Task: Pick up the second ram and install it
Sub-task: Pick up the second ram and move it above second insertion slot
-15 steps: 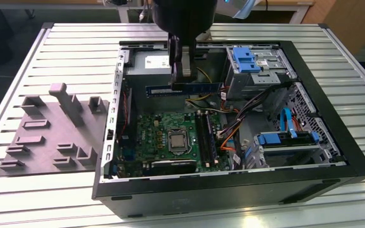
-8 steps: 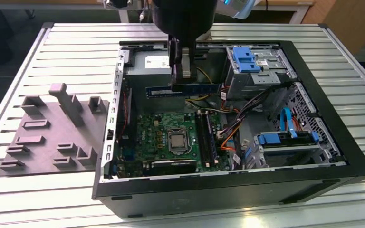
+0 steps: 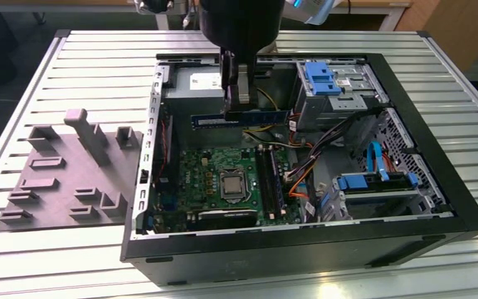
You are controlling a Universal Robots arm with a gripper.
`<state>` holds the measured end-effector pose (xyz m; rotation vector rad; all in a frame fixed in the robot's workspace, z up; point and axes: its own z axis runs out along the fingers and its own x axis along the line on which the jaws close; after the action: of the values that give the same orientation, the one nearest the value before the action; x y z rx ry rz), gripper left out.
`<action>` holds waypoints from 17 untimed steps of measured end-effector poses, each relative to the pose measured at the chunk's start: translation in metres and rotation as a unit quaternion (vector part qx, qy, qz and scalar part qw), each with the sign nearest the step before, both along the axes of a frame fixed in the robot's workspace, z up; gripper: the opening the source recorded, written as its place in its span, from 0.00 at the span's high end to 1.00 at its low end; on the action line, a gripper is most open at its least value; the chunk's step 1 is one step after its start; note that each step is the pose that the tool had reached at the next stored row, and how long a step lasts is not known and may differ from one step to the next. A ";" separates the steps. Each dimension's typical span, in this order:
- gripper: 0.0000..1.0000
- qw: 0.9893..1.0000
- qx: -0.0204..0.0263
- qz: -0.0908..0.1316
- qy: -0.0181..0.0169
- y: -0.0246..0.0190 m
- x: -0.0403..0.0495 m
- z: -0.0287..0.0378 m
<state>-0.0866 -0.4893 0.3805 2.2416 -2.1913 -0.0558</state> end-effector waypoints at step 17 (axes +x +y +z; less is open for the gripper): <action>0.88 1.000 0.000 0.000 0.000 0.0000 0.0000 -0.0037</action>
<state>-0.0866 -0.4893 0.3768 2.2416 -2.1912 -0.0557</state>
